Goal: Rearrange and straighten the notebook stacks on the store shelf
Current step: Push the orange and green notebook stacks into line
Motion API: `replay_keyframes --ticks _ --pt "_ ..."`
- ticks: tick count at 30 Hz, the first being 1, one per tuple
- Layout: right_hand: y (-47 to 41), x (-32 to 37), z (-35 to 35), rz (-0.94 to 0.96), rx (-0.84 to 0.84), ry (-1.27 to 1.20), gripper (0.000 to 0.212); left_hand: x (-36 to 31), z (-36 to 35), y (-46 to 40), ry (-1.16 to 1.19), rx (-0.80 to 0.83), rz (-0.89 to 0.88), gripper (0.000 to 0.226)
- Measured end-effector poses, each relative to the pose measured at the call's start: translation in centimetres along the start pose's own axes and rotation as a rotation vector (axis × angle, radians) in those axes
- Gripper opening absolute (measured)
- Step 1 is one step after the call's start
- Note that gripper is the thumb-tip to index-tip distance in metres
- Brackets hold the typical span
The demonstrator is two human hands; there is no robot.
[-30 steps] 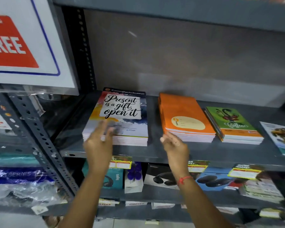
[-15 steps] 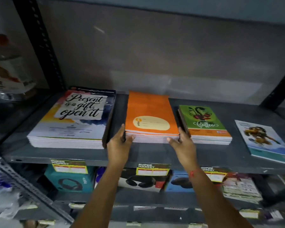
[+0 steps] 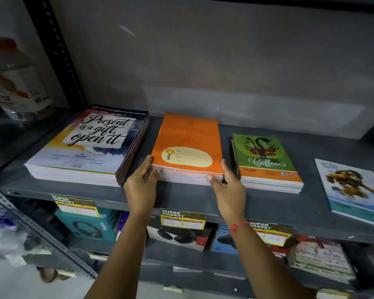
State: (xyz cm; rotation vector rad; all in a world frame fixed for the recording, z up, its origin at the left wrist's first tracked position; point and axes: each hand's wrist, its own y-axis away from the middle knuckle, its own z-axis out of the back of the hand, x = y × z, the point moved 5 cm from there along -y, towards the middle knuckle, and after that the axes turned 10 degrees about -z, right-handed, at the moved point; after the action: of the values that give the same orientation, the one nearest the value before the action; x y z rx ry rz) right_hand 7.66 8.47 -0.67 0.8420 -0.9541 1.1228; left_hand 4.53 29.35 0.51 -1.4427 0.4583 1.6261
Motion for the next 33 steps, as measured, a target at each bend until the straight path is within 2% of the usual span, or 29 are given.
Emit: replay_keyframes --ticks 6,19,26,29,31,33 --pt "-0.1 -0.1 0.2 -0.002 -0.048 0.002 0.058 -0.1 -0.1 0.1 -0.011 -0.063 -0.01 0.039" --pt "0.1 -0.2 0.3 -0.045 -0.132 0.026 0.048 -0.2 0.0 0.3 0.048 -0.071 0.059 0.04" --pt "0.6 0.2 0.3 -0.06 -0.119 0.037 0.048 -0.1 0.1 0.2 0.031 -0.051 0.032 0.039" --pt "1.0 0.3 0.3 -0.091 -0.081 -0.045 0.05 0.2 0.3 0.2 0.022 -0.035 0.038 0.04" --pt "1.6 0.3 0.7 -0.113 -0.072 -0.146 0.054 -0.8 -0.1 0.6 -0.027 -0.041 -0.024 0.044" --pt "2.2 0.1 2.1 -0.113 -0.112 -0.212 0.052 -3.3 -1.6 1.6 -0.074 -0.04 -0.166 0.05"
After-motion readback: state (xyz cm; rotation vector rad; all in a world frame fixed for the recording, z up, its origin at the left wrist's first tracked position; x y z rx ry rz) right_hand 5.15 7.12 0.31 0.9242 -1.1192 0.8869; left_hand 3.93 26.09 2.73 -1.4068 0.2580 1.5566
